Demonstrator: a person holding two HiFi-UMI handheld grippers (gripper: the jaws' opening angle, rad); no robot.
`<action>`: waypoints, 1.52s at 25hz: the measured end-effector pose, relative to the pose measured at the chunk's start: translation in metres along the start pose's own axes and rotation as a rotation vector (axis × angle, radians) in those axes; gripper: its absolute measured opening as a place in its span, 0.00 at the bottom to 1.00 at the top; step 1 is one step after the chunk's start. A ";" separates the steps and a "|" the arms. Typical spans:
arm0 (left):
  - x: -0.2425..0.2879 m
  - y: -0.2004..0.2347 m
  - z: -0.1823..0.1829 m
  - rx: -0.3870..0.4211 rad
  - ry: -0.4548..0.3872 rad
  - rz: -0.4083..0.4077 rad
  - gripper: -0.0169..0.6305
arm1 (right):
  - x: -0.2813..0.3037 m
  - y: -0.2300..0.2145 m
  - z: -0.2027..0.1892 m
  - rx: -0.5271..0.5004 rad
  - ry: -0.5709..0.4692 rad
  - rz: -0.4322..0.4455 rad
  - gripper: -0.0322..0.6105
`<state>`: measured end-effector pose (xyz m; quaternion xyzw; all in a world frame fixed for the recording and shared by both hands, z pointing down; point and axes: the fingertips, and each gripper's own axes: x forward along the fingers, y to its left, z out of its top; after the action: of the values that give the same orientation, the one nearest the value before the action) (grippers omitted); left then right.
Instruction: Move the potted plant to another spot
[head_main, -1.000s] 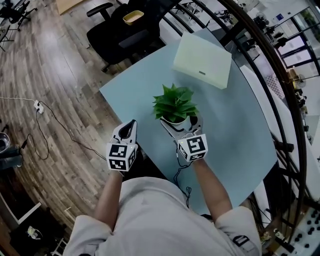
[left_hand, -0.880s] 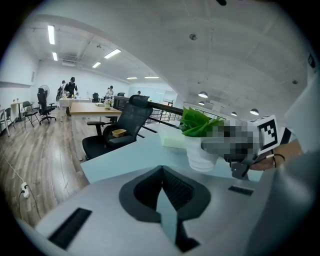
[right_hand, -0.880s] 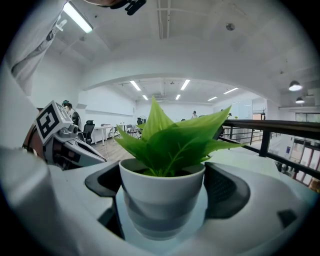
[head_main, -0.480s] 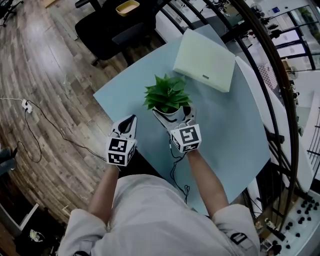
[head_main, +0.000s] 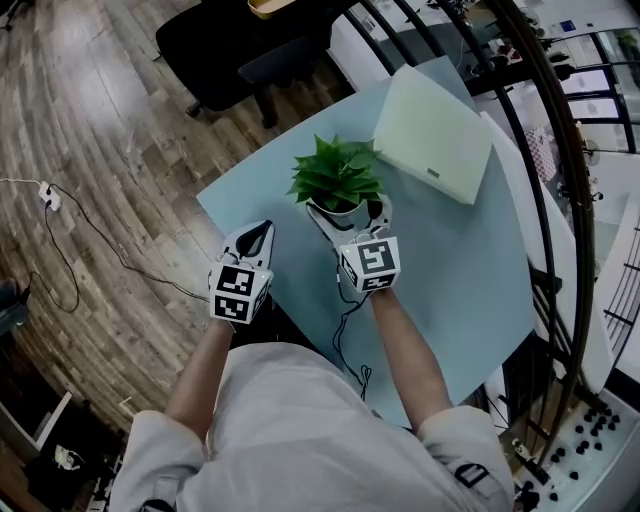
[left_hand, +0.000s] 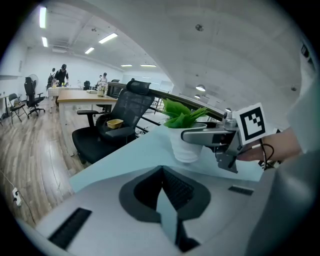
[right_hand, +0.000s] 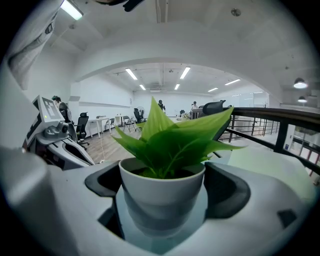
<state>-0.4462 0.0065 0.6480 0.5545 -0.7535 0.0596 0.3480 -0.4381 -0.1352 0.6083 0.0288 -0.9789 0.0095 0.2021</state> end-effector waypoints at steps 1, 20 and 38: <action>0.003 0.008 0.003 -0.003 0.003 -0.001 0.05 | 0.010 -0.001 0.001 -0.002 0.006 -0.002 0.84; 0.032 0.047 0.041 0.073 0.044 -0.059 0.05 | 0.058 -0.027 -0.001 0.027 0.024 -0.082 0.85; 0.044 0.013 0.031 0.112 0.095 -0.133 0.05 | 0.037 -0.024 -0.014 0.086 0.026 -0.138 0.86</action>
<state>-0.4785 -0.0381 0.6548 0.6183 -0.6932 0.1048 0.3551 -0.4647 -0.1608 0.6360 0.1048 -0.9706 0.0380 0.2134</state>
